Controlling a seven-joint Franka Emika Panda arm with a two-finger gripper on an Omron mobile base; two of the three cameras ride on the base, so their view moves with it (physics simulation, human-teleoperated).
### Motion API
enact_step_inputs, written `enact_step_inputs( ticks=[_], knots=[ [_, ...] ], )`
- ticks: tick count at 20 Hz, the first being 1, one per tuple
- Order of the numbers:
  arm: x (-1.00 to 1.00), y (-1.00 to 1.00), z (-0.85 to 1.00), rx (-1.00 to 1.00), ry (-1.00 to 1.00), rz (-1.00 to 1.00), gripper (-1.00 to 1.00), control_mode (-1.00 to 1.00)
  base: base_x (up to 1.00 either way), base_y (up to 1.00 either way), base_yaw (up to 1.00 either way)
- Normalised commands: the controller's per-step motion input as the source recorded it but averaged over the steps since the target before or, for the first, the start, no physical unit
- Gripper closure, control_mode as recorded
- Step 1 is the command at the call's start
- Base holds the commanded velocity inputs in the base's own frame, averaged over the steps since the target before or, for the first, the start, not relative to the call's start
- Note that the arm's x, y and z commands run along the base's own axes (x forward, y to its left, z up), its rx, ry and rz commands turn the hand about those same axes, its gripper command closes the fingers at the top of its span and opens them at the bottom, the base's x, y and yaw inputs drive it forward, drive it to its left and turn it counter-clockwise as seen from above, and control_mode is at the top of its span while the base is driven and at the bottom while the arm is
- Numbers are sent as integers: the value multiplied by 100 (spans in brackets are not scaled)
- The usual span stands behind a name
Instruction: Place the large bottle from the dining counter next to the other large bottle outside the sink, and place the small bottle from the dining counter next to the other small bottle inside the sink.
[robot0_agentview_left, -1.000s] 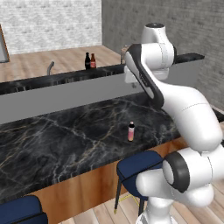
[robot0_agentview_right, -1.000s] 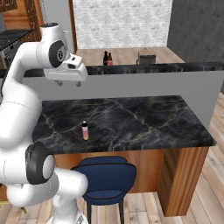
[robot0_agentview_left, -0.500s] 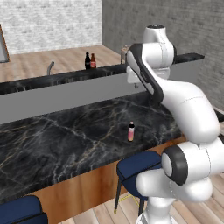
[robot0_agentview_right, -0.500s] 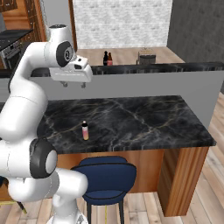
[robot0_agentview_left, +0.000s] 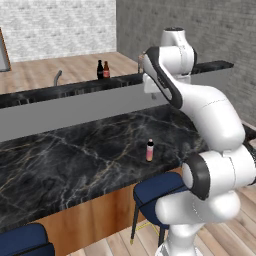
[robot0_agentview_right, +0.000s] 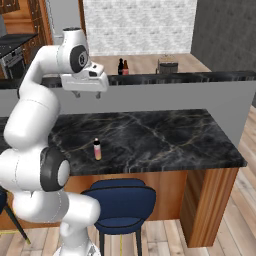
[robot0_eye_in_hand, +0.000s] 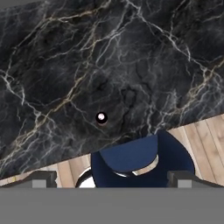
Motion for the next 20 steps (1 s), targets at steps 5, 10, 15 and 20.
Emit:
enact_step_inputs(
  ticks=[5, 10, 15, 20],
  knots=[
    [30, 0, -7, 0, 6, 1, -100, -100, 0, 0, 0],
    [28, 0, -2, 0, 5, 1, -100, -100, 0, 0, 0],
    [25, 0, -5, 0, 5, 0, -100, -100, 0, 0, 0],
    [23, 0, -12, 0, 5, 0, -100, -100, 0, 0, 0]
  ],
)
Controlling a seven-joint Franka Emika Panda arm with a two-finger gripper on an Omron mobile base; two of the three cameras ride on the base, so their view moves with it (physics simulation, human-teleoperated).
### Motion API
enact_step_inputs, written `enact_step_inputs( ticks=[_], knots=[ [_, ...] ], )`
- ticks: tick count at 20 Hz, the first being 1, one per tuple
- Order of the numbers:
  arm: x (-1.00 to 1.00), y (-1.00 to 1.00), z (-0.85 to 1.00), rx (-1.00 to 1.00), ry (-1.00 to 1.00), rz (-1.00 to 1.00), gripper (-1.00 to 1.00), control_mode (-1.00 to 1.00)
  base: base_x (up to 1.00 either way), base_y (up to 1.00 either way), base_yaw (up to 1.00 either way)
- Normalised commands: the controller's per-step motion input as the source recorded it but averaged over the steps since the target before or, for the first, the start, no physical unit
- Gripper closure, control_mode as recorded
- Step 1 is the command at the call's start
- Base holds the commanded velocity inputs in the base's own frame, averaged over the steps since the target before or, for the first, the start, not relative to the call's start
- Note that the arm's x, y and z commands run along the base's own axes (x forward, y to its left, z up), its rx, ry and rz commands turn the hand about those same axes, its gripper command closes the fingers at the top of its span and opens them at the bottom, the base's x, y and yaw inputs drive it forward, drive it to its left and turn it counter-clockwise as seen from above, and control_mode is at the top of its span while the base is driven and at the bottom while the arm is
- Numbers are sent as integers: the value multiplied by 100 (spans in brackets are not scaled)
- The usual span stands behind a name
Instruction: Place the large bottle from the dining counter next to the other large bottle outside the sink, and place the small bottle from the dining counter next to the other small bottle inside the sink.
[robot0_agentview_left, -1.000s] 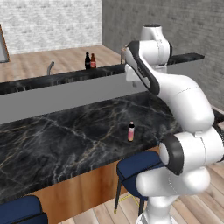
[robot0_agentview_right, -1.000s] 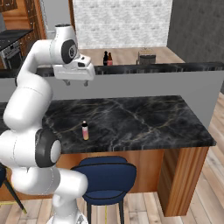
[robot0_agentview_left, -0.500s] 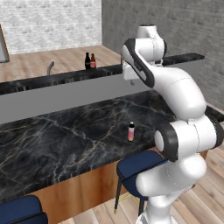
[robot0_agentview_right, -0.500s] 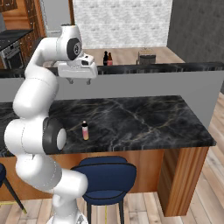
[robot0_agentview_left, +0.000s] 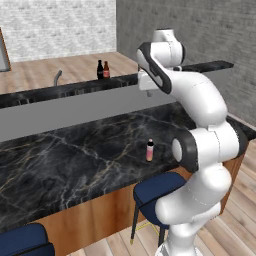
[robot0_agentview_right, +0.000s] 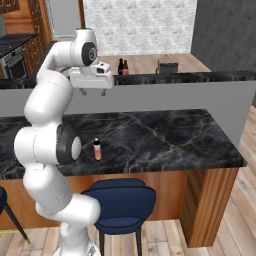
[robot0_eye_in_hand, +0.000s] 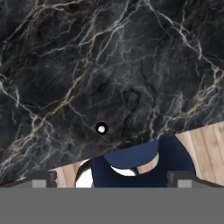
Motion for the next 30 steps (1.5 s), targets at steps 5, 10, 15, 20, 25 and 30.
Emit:
enact_step_inputs(
  ticks=[5, 10, 15, 20, 25, 30],
  knots=[
    [21, 0, -8, 0, 5, 0, -100, -100, 0, 0, 0],
    [17, 0, -7, 0, 5, 0, -100, -100, 0, 0, 0],
    [6, 0, -8, 0, 5, 1, -100, -100, 0, 0, 0],
    [0, 0, -8, 0, 4, 1, -100, -100, 0, 0, 0],
    [0, 0, -7, 0, 4, 1, -100, -100, 0, 0, 0],
    [0, 0, -8, 0, 3, 1, -100, -100, 0, 0, 0]
  ],
)
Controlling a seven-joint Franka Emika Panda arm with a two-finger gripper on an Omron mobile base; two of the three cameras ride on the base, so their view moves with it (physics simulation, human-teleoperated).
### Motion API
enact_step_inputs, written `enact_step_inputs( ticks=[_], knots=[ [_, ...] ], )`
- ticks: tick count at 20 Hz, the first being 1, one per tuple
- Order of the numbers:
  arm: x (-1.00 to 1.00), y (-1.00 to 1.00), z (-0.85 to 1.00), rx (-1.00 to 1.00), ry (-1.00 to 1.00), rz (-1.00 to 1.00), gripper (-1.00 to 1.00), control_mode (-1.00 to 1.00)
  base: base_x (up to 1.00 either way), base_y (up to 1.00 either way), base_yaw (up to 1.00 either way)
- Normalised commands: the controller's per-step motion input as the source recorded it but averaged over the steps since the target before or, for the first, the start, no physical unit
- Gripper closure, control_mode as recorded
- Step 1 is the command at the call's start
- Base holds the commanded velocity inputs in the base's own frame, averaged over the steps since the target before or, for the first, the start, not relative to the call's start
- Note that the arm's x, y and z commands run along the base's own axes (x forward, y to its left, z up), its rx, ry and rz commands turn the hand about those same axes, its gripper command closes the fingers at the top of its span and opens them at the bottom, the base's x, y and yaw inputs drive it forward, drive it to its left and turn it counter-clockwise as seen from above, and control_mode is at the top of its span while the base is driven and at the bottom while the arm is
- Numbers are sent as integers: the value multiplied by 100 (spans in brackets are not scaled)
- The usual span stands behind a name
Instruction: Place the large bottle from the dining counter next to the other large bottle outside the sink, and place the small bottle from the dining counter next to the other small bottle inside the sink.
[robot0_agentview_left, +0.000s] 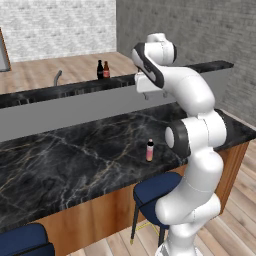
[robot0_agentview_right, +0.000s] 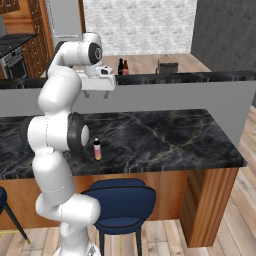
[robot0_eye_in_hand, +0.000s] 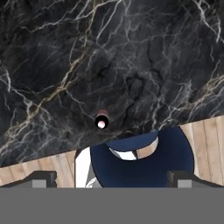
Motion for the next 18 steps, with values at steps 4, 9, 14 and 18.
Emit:
enact_step_inputs(
  ticks=[4, 9, 14, 18],
  knots=[
    [0, 0, -13, 0, 2, 1, -100, -100, 0, 0, 0],
    [0, 0, -13, 0, 1, 0, -100, -100, 0, 0, 0],
    [0, 0, -15, 0, 0, 0, -100, -100, 0, 0, 0],
    [0, 0, -16, 0, 0, 1, -100, -100, 0, 0, 0]
  ],
)
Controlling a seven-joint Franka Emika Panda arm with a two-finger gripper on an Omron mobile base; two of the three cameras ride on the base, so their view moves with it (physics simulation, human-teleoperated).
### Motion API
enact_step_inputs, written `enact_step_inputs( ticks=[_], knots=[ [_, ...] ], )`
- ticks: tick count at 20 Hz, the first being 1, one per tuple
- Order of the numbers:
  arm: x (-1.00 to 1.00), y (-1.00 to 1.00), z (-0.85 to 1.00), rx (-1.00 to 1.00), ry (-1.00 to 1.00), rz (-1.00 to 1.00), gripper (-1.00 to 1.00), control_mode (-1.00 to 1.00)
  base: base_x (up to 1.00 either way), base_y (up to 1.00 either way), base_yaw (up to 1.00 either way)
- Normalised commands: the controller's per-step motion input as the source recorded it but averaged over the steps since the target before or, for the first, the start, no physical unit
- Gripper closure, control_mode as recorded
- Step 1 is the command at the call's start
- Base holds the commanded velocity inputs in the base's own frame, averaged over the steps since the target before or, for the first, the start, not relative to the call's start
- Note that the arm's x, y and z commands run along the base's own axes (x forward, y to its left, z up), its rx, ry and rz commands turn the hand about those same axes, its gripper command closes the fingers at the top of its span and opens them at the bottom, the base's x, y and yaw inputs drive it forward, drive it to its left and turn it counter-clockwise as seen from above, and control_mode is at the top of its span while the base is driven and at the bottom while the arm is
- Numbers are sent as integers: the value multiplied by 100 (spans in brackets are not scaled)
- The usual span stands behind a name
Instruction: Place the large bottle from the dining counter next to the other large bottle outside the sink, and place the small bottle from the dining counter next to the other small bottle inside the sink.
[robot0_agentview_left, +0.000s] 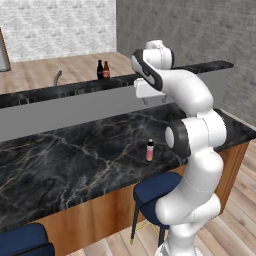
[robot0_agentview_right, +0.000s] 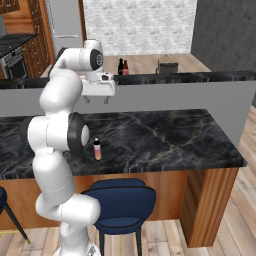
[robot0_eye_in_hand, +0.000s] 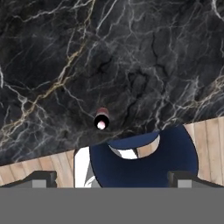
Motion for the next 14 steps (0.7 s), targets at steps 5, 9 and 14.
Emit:
enact_step_inputs(
  ticks=[5, 9, 14],
  knots=[
    [0, 0, -14, 0, 0, 1, -100, -100, 0, 0, 0],
    [0, 0, -8, 0, 0, 2, -100, -100, 0, 0, 0],
    [0, 5, -9, 0, 0, 3, -100, -100, 0, 0, 0]
  ],
)
